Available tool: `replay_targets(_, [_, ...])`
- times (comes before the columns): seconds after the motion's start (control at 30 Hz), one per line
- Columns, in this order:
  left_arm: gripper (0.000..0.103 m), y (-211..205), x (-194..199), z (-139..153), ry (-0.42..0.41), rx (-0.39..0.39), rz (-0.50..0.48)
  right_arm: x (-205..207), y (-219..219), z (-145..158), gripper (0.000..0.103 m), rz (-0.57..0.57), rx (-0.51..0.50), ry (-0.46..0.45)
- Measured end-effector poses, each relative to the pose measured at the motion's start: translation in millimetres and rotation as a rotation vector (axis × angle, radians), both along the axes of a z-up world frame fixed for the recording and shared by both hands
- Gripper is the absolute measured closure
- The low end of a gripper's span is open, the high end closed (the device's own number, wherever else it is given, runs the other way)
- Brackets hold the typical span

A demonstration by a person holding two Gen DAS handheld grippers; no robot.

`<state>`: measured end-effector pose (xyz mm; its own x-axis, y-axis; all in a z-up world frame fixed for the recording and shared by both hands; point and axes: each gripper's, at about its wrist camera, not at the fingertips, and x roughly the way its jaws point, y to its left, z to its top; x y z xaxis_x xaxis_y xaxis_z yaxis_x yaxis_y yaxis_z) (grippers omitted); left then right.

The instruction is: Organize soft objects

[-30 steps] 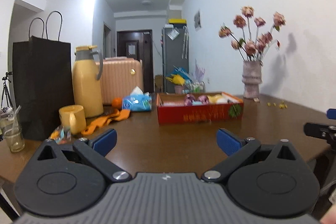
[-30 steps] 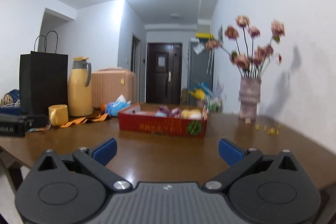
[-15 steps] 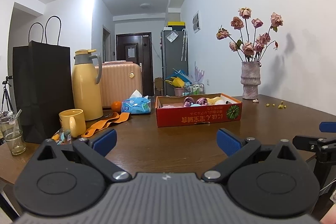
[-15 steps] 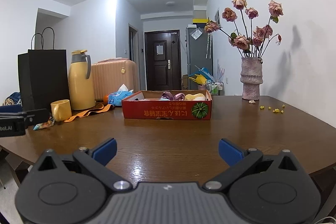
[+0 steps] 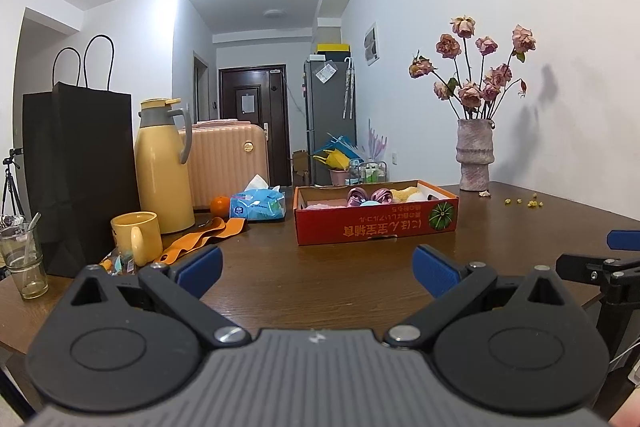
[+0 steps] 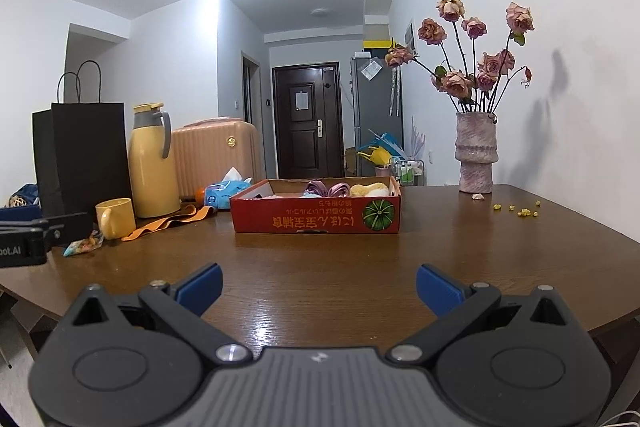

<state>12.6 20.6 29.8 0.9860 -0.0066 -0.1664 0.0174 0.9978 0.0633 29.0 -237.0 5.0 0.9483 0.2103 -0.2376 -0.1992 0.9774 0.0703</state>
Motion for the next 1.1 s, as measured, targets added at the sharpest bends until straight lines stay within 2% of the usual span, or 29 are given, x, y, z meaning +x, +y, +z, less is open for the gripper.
replay_targets(1.1, [0.0,-1.6,-0.2,1.5,0.006,-0.004,-0.002,0.6,2.0,0.9,0.0,0.006,-0.004,-0.001])
